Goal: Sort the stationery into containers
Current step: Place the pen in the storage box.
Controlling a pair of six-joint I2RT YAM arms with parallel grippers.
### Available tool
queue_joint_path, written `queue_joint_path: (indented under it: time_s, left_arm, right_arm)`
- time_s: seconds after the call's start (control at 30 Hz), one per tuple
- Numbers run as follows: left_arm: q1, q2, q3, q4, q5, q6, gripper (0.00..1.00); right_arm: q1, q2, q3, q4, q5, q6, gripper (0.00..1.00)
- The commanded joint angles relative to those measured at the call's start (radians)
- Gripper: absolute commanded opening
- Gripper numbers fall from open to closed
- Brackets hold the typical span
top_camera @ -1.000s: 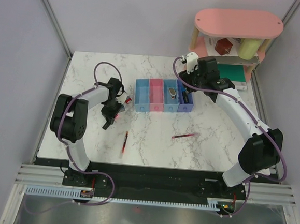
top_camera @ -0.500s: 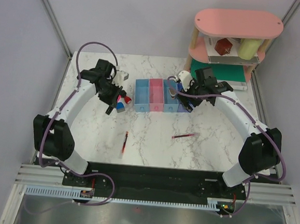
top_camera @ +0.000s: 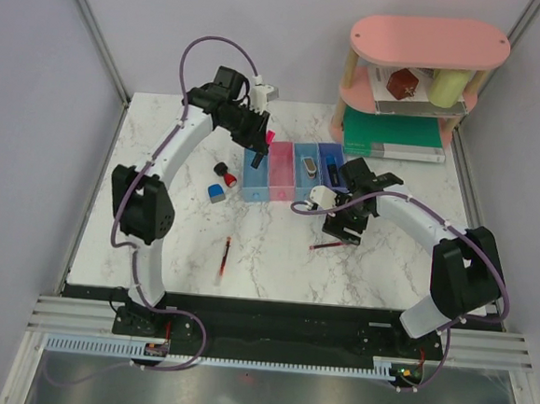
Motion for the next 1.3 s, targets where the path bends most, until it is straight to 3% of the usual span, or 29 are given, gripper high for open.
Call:
queue_joint_path:
  time_s: [0.0, 0.23, 0.6, 1.0, 1.27]
  left_arm:
    - [-0.039, 0.153, 0.151, 0.006, 0.089, -0.073, 0.02]
    - [-0.100, 0.300, 0.319, 0.072, 0.249, -0.131, 0.02]
    - [-0.165, 0.391, 0.316, 0.373, 0.396, -0.284, 0.02]
    - [-0.194, 0.495, 0.307, 0.713, 0.349, -0.462, 0.02]
    - [-0.206, 0.546, 0.308, 0.778, 0.271, -0.486, 0.04]
  right_arm:
    - [0.016, -0.013, -0.045, 0.052, 0.038, -0.073, 0.77]
    - [0.016, 0.012, -0.100, 0.141, 0.067, -0.070, 0.77]
    - [0.026, 0.086, -0.120, 0.223, 0.087, -0.053, 0.78]
    - [0.049, 0.138, -0.105, 0.263, 0.089, -0.039, 0.78]
    - [0.091, 0.080, -0.091, 0.223, 0.087, -0.036, 0.78]
